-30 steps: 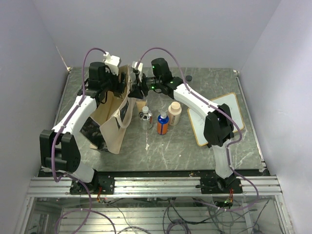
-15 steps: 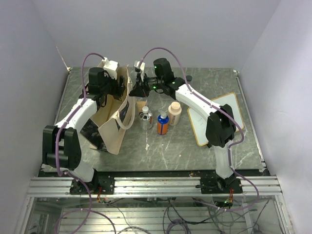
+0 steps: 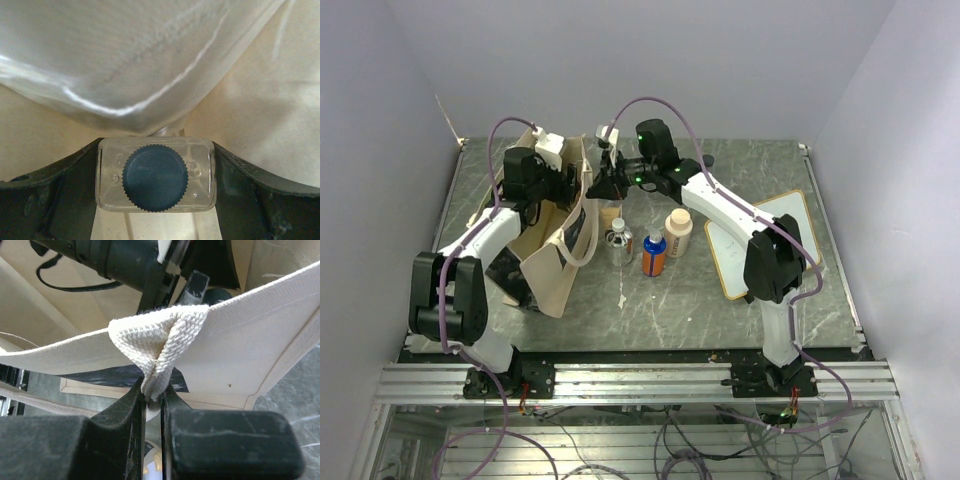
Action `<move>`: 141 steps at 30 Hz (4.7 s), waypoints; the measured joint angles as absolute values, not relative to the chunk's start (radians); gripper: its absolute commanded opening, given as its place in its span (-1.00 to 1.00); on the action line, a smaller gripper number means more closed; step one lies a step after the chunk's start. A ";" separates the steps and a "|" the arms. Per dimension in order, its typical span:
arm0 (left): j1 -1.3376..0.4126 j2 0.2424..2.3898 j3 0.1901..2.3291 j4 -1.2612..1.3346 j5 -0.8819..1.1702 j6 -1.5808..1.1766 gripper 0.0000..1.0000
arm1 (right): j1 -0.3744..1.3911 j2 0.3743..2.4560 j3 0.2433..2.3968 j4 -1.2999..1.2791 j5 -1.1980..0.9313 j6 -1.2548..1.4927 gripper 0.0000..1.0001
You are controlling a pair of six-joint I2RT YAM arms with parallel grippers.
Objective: Place the personal care products into the canvas bag
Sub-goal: Place the care product in the canvas bag.
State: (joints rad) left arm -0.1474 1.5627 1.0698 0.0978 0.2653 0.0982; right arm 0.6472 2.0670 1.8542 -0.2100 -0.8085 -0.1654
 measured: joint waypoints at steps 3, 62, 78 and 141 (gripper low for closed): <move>-0.147 1.581 1.056 0.113 0.276 0.098 -0.87 | 0.647 2.056 1.849 -0.216 -0.809 -0.166 -0.99; -0.199 1.624 1.016 0.181 0.332 0.156 -0.79 | 0.570 1.990 1.802 -0.319 -0.900 -0.229 -1.00; -0.199 1.619 1.007 0.198 0.310 0.113 0.12 | 0.571 1.970 1.748 -0.300 -0.902 -0.232 -0.92; -0.200 1.485 1.297 -0.248 0.236 0.106 0.89 | 0.561 1.713 1.642 -0.508 -0.762 -0.389 0.20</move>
